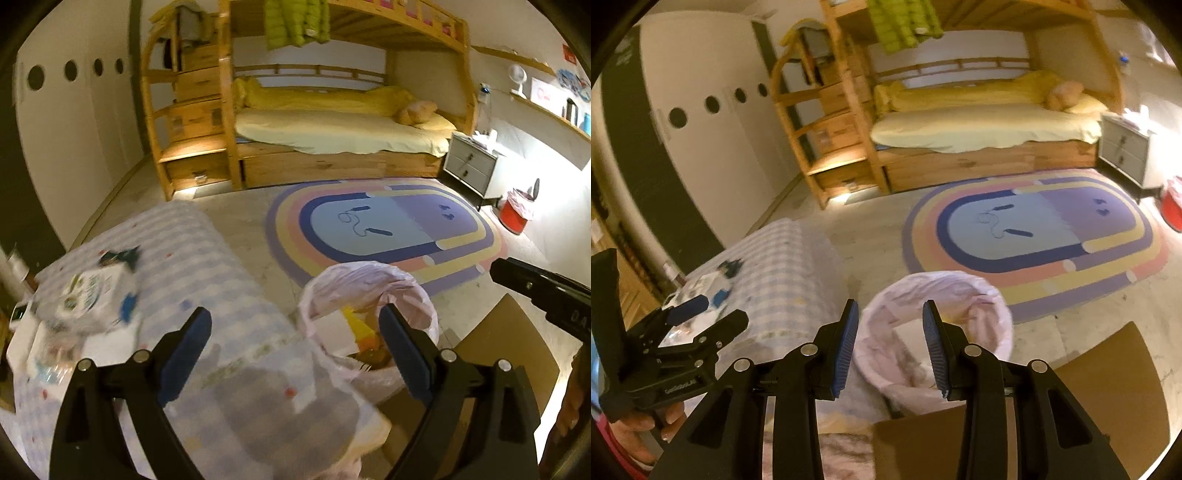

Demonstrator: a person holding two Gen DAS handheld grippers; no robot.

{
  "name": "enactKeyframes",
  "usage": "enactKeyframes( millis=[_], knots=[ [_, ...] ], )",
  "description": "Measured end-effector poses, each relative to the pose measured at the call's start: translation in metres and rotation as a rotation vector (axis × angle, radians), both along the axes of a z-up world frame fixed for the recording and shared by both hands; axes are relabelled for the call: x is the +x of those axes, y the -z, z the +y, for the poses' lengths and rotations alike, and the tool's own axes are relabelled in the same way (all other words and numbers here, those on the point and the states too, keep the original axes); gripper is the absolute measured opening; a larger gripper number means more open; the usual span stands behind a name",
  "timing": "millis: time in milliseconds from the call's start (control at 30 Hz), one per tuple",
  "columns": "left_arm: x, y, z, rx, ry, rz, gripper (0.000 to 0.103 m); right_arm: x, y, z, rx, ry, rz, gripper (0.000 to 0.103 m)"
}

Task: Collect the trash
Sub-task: 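Move both grippers back over the bed toward the white milk carton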

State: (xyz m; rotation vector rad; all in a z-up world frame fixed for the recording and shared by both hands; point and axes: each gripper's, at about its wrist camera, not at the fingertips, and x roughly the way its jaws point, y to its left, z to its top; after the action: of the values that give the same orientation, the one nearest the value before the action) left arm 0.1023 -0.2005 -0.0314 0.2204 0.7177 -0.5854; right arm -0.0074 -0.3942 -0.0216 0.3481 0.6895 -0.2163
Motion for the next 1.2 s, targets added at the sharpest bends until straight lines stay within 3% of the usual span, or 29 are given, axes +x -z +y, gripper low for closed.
enactKeyframes(
  millis=[300,567,800,933,1200],
  knots=[
    [-0.014,-0.011,0.082,-0.020,-0.133,-0.004,0.089,0.017,-0.014,0.078,-0.024,-0.188,0.002,0.038],
    [-0.013,-0.018,0.168,-0.023,-0.309,-0.034,0.090,0.048,-0.015,0.160,-0.067,-0.371,0.026,0.039],
    [0.000,-0.010,0.240,-0.013,-0.473,-0.025,0.091,0.089,-0.012,0.208,-0.087,-0.470,0.036,0.046],
    [0.014,-0.004,0.272,-0.019,-0.549,-0.001,0.092,0.116,-0.006,0.230,-0.106,-0.510,0.045,0.058],
    [0.049,0.010,0.292,0.003,-0.606,0.028,0.092,0.190,0.021,0.247,-0.148,-0.548,0.062,0.070]
  ],
)
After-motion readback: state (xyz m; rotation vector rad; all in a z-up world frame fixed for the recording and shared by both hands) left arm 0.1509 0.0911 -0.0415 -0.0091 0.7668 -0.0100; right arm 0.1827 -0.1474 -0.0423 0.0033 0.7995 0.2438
